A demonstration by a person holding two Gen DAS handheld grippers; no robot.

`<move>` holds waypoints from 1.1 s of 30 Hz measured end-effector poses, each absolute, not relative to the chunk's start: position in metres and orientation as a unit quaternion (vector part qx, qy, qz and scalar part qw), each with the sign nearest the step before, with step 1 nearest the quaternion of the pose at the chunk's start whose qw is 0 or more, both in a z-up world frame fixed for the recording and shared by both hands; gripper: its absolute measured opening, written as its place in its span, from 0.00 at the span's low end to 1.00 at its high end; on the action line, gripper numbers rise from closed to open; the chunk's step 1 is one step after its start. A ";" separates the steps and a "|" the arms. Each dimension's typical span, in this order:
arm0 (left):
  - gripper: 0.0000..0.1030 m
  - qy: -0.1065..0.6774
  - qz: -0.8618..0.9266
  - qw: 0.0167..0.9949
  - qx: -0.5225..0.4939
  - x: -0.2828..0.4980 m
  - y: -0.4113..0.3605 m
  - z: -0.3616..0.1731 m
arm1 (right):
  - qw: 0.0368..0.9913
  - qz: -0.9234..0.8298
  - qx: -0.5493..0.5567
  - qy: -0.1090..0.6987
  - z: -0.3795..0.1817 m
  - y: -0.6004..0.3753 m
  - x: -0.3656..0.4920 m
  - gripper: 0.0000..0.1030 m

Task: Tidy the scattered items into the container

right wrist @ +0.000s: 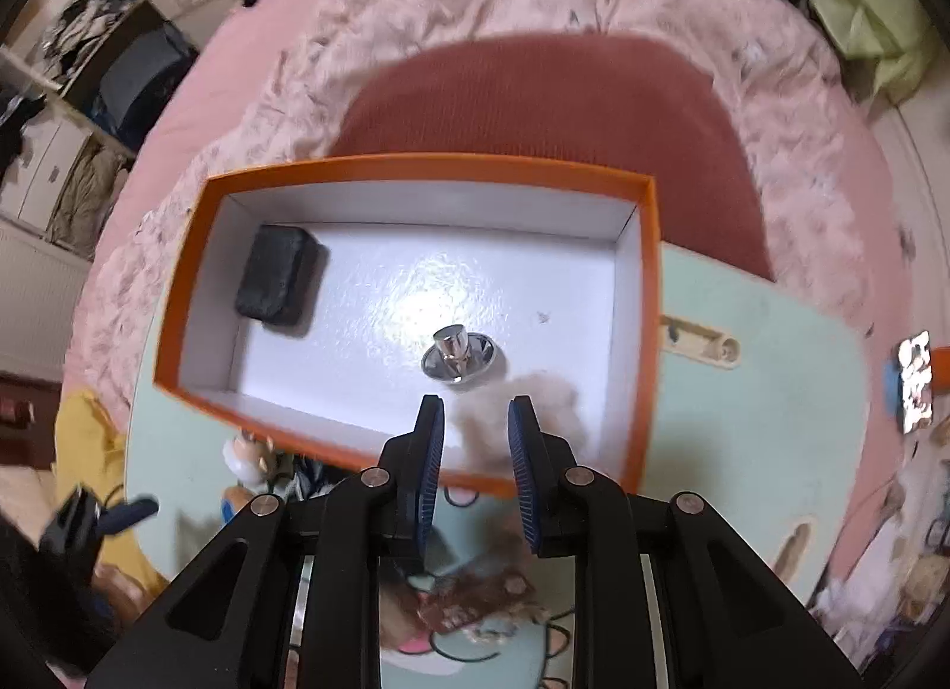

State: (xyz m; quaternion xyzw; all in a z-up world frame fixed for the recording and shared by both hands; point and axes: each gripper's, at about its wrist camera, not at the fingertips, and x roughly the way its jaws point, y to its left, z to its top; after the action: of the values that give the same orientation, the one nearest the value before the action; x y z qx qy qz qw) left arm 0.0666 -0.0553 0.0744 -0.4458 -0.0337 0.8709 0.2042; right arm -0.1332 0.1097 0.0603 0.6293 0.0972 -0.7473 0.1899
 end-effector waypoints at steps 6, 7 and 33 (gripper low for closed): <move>0.79 -0.046 0.874 0.197 -0.442 0.066 -0.062 0.076 | 0.146 -0.729 0.649 0.164 0.034 0.092 -0.143 0.27; 0.79 -0.046 0.874 0.197 -0.442 0.066 -0.063 0.076 | 0.141 -0.727 0.651 0.170 0.030 0.091 -0.144 0.27; 0.79 -0.058 0.869 0.193 -0.452 0.061 -0.063 0.070 | 0.255 -0.824 0.500 0.076 0.121 0.156 -0.046 0.01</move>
State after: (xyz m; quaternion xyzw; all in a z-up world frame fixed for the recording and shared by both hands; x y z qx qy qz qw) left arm 0.0615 -0.0627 0.0702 -0.4517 -0.0583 0.8691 0.1929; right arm -0.0458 0.1559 0.1210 0.5003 0.0761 -0.8238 0.2555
